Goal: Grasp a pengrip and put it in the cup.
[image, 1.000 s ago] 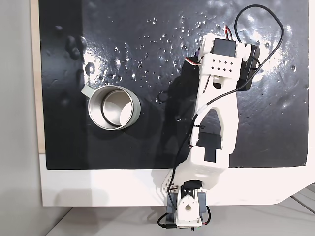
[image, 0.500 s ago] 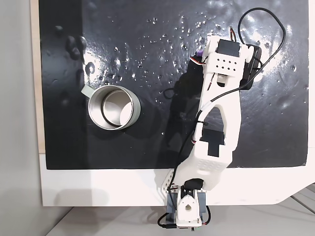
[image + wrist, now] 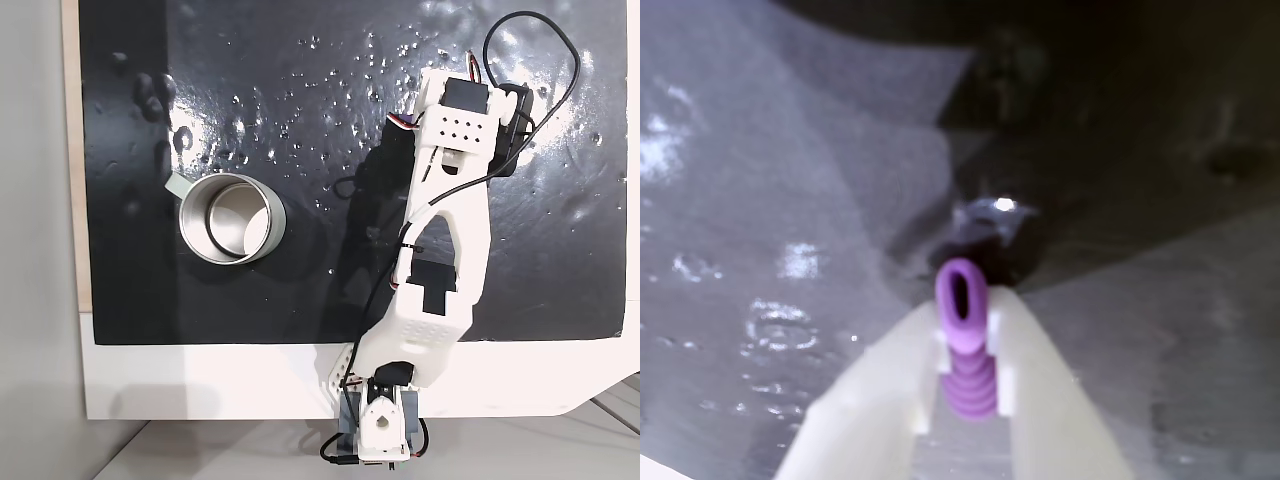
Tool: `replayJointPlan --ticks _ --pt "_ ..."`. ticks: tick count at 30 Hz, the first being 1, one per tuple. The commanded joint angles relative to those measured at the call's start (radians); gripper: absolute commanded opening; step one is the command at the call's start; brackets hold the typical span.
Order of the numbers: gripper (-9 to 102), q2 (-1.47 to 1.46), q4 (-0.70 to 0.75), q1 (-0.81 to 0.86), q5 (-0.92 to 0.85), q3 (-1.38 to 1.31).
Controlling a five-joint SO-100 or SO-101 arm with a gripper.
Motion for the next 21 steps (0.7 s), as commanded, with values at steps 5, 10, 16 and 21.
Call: replayJointPlan --ticks 5,10,16,21 --pt "0 0.101 0.084 0.006 0.008 -0.17" --pt "0 0.299 0.158 -0.02 0.006 -0.202" --pt "0 0.518 0.225 -0.058 0.002 -0.201" --pt "0 0.68 0.264 -0.117 -0.025 -0.178"
